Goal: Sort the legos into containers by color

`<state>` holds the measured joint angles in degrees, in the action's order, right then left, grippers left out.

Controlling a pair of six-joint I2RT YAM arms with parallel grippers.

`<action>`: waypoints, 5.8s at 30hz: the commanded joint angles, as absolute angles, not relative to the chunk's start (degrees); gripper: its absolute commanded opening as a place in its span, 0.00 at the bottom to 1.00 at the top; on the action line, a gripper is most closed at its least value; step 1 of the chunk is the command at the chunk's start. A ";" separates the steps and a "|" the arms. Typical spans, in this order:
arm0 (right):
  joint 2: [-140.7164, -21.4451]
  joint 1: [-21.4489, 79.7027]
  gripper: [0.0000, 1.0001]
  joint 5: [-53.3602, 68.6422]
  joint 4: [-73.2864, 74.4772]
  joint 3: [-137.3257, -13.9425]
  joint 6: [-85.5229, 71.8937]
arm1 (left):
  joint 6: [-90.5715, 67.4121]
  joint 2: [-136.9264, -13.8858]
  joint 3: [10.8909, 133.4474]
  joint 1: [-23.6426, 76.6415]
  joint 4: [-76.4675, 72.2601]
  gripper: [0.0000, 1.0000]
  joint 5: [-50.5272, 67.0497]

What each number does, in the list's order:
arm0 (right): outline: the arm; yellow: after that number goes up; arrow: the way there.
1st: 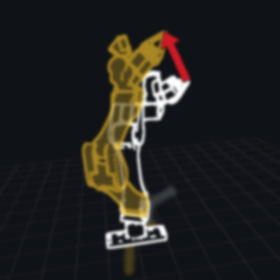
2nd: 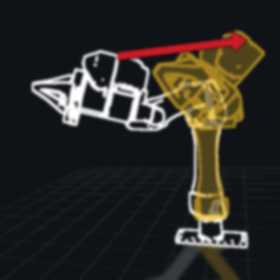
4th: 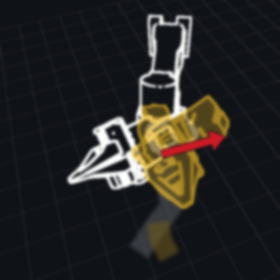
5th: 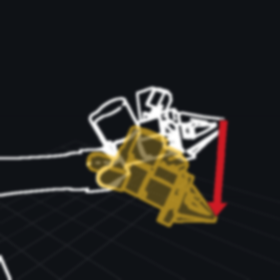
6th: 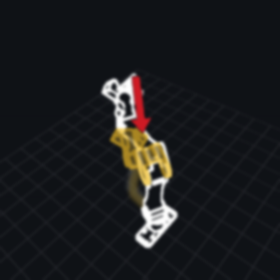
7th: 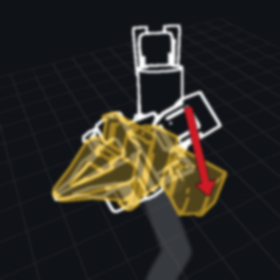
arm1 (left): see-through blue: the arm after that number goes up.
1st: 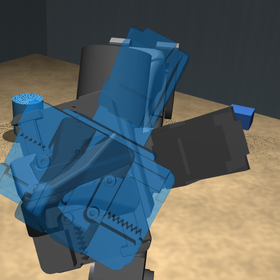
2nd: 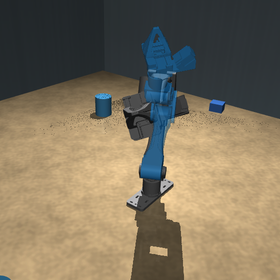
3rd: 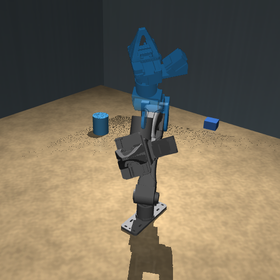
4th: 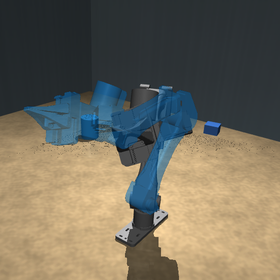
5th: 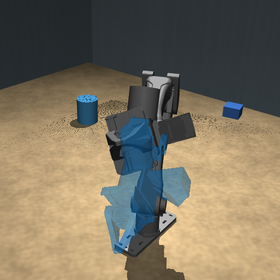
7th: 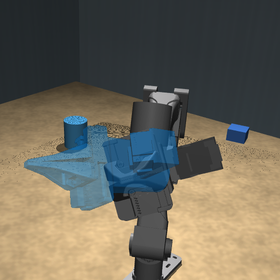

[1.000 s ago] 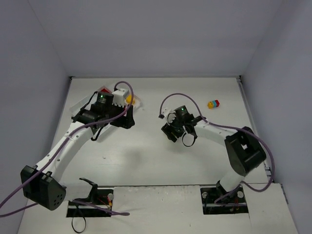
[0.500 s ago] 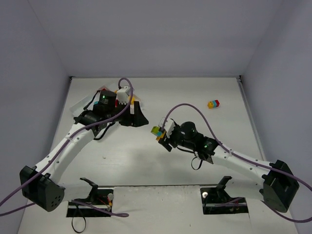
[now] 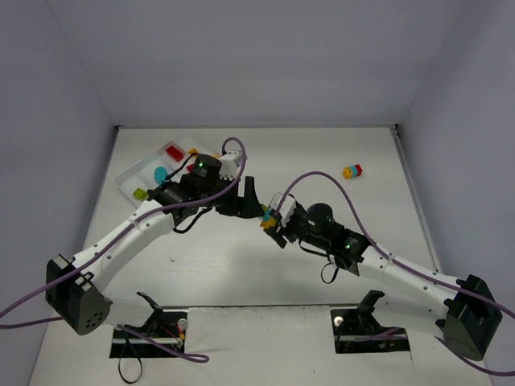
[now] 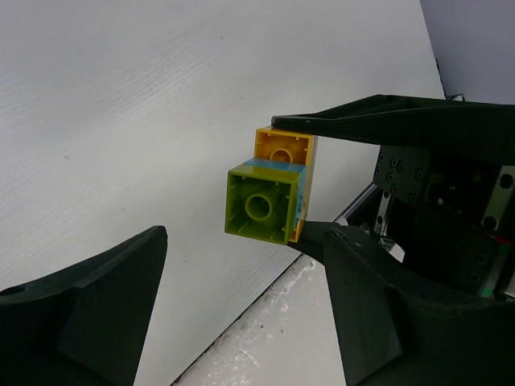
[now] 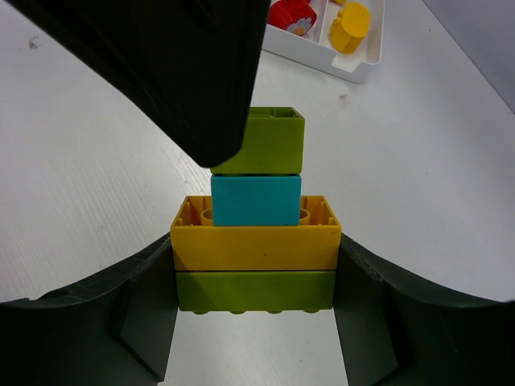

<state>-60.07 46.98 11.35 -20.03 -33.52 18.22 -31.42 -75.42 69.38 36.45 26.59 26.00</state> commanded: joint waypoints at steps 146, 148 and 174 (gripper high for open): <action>-52.12 47.55 0.00 19.60 -26.63 -30.76 16.44 | -34.10 -66.35 71.27 30.66 22.67 0.76 30.33; -52.21 47.55 0.00 19.43 -26.54 -30.67 16.44 | -33.58 -68.36 71.98 34.60 23.46 0.76 28.31; -54.14 47.64 0.01 15.64 -27.95 -30.41 16.79 | -34.72 -81.56 77.52 43.24 27.42 0.47 25.84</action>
<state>-53.98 47.33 16.69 -22.00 -30.39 16.38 -34.13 -82.30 74.28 42.76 28.45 25.08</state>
